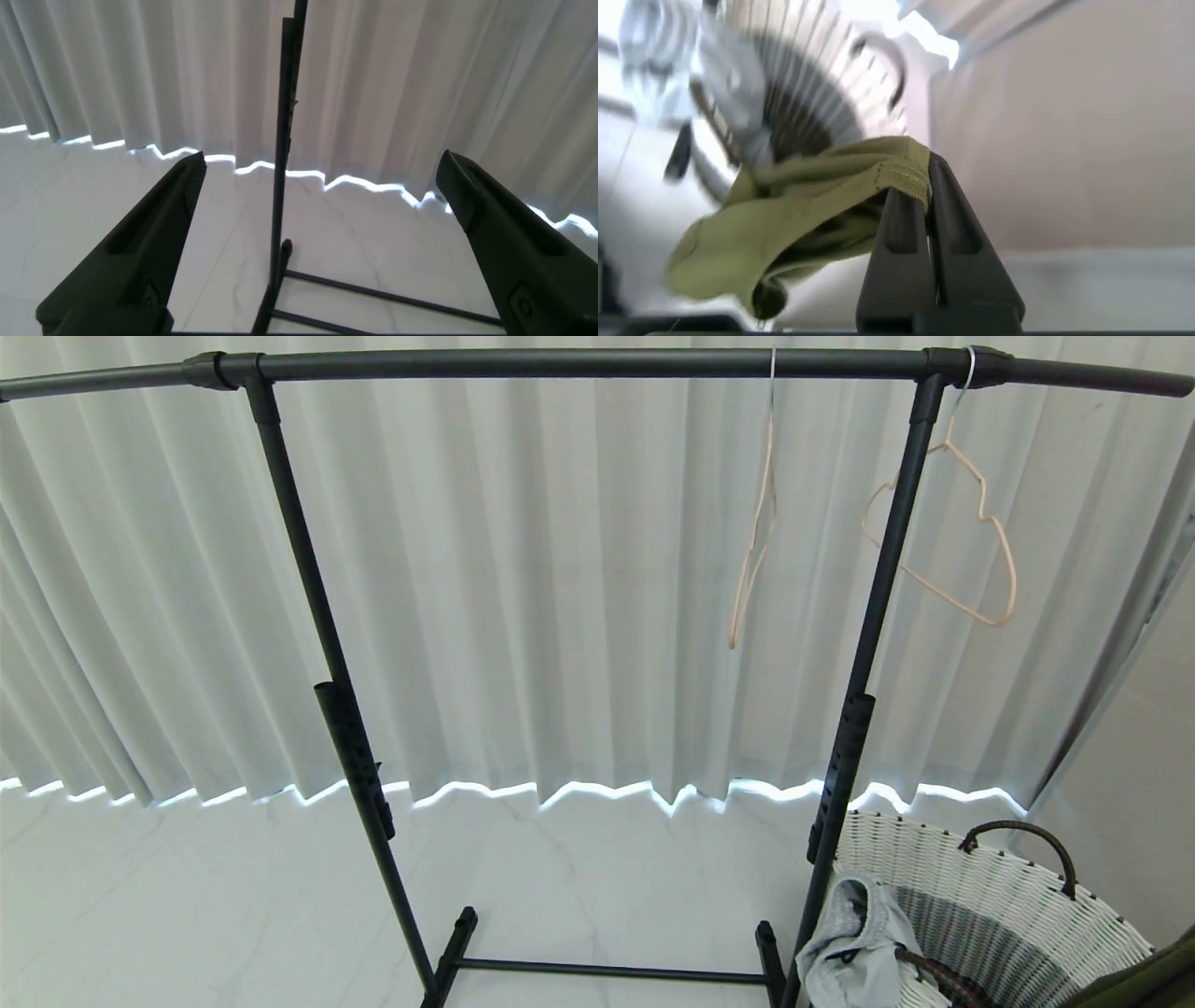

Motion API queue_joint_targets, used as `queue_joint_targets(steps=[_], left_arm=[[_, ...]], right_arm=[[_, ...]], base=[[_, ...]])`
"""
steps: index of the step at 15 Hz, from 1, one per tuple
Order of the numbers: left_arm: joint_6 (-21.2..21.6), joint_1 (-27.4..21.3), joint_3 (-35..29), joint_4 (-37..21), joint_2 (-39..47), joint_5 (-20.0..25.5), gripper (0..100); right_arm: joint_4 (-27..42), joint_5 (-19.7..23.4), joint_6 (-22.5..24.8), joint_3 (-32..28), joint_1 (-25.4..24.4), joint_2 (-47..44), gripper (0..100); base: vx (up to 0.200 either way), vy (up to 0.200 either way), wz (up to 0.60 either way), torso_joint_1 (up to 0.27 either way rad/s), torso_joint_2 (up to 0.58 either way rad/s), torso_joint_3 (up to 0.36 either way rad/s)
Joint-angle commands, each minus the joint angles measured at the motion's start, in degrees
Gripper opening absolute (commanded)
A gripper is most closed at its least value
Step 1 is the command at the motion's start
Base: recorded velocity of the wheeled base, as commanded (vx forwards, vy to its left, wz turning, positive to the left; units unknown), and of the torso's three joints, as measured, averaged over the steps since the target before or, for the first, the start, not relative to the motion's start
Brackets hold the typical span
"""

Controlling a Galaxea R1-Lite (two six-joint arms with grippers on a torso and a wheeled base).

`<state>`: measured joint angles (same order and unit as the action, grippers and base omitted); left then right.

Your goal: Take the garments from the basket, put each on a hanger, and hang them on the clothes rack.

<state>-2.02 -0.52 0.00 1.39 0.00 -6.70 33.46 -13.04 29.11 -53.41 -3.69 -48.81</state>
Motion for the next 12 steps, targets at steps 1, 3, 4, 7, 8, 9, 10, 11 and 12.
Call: queue_joint_targets(steps=[1, 3, 4, 7, 8, 9, 10, 11, 12], left_arm=[[-0.26, 0.0, 0.0, 0.02, 0.09, -0.06, 100], [-0.53, 0.0, 0.0, 0.02, 0.09, -0.06, 100], [-0.17, 0.0, 0.0, 0.02, 0.09, -0.06, 100], [-0.09, 0.0, 0.0, 0.02, 0.09, -0.06, 100], [0.0, 0.0, 0.0, 0.02, 0.09, -0.06, 100], [0.0, 0.0, 0.0, 0.02, 0.09, -0.06, 100], [0.0, 0.0, 0.0, 0.02, 0.09, -0.06, 100], [0.0, 0.0, 0.0, 0.02, 0.09, -0.06, 100], [0.0, 0.0, 0.0, 0.02, 0.09, -0.06, 100]], right_arm=[[0.55, -0.05, 1.65, -3.02, -1.14, 0.56, 0], [0.55, -0.05, 2.97, -3.19, -1.14, 0.65, 0], [0.64, -0.05, 3.23, -3.11, -1.14, 1.09, 0], [1.52, -0.23, 4.29, -3.11, -1.14, 1.97, 0], [1.69, -0.23, 4.29, -3.11, -1.14, 2.14, 0], [2.22, -0.32, 4.29, -3.11, -1.14, 2.4, 0], [2.57, -0.32, 4.29, -3.11, -1.14, 2.49, 0], [3.28, -0.32, 4.29, -3.11, -1.14, 2.58, 0], [3.63, -0.32, 4.29, -3.11, -1.14, 2.58, 0]], base=[[0.0, 0.0, 0.0, 0.0, 0.0, 0.0], [0.0, 0.0, 0.0, 0.0, 0.0, 0.0], [0.0, 0.0, 0.0, 0.0, 0.0, 0.0], [-0.2, 0.0, 0.0, 0.002, 0.0, 0.001], [-0.2, 0.0, 0.0, 0.002, 0.0, 0.002], [-0.2, 0.0, 0.0, -0.007, 0.0, 0.012], [-0.2, 0.0, 0.0, -0.007, 0.0, 0.002], [-0.2, 0.0, 0.0, 0.002, 0.0, 0.002], [0.0, 0.0, 0.0, 0.0, 0.0, 0.0]])
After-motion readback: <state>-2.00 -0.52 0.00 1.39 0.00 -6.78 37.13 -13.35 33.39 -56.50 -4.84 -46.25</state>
